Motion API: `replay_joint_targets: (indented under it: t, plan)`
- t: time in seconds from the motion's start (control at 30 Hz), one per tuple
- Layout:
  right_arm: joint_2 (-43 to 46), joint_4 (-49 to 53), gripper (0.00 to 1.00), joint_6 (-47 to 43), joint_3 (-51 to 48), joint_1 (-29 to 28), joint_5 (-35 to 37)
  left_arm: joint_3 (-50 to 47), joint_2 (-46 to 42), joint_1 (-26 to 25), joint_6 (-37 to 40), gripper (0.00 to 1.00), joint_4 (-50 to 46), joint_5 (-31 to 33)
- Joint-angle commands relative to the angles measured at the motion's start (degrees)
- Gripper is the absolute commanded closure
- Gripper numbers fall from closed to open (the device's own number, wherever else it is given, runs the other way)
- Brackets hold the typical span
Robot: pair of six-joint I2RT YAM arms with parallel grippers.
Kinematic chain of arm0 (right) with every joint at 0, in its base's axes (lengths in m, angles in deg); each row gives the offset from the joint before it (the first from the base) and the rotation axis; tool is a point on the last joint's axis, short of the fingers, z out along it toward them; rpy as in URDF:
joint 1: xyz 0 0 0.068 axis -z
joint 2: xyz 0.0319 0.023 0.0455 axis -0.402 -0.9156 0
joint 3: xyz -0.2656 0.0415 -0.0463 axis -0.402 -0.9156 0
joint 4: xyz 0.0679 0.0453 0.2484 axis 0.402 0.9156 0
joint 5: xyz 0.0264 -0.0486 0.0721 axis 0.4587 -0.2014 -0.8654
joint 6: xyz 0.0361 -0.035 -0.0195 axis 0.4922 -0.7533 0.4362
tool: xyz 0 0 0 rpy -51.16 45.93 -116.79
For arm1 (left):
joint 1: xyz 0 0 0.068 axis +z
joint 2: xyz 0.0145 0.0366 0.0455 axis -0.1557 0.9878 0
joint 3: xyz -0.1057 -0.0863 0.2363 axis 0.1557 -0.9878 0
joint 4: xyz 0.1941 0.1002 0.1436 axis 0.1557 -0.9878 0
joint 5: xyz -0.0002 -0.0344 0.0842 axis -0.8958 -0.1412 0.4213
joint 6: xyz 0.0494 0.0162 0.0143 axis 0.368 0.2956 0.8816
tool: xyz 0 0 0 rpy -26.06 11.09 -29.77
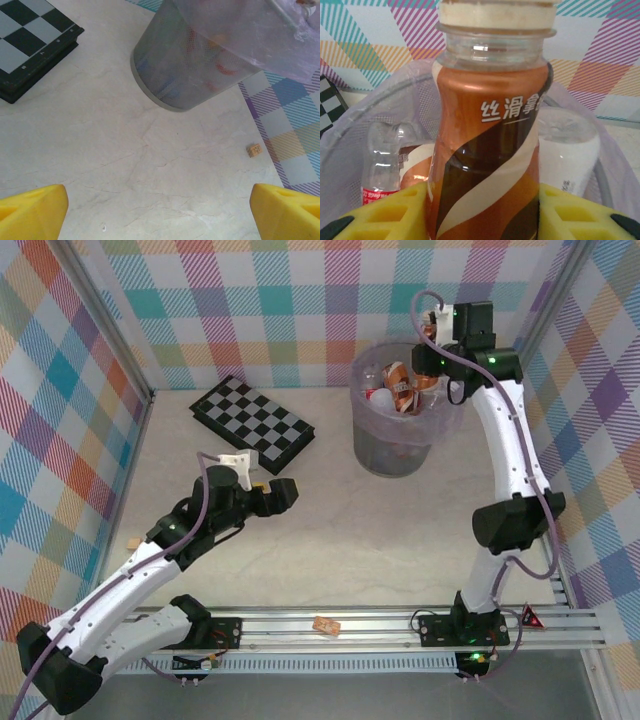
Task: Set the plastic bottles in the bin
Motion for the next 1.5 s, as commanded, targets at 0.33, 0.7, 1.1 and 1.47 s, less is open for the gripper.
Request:
replay_joint_targets:
  t: [0.33,0.7,1.1,1.47]
  plan:
    - [-6.1,8.4,0.22,-0.8,11.8,-0.1,-1.2,0.4,-1.4,-0.3,1.9,0.07,-3.5,0.9]
    - [-4.9,5.4,0.3,-1.3,13.8,0.0,-1.8,1.3,1.8,-0.3,1.9,0.07,-1.6,-0.2]
    - [-3.9,1.4,0.36,2.3,11.1,0.4,-6.4,1.3,1.3,-0.4,2.3,0.07,-3.0,1.5]
    - [-6.1,-0.6,0.35,7.5,8.8,8.8,-9.2,0.2,0.8,-0.3,2.9,0.07,-4.6,4.1]
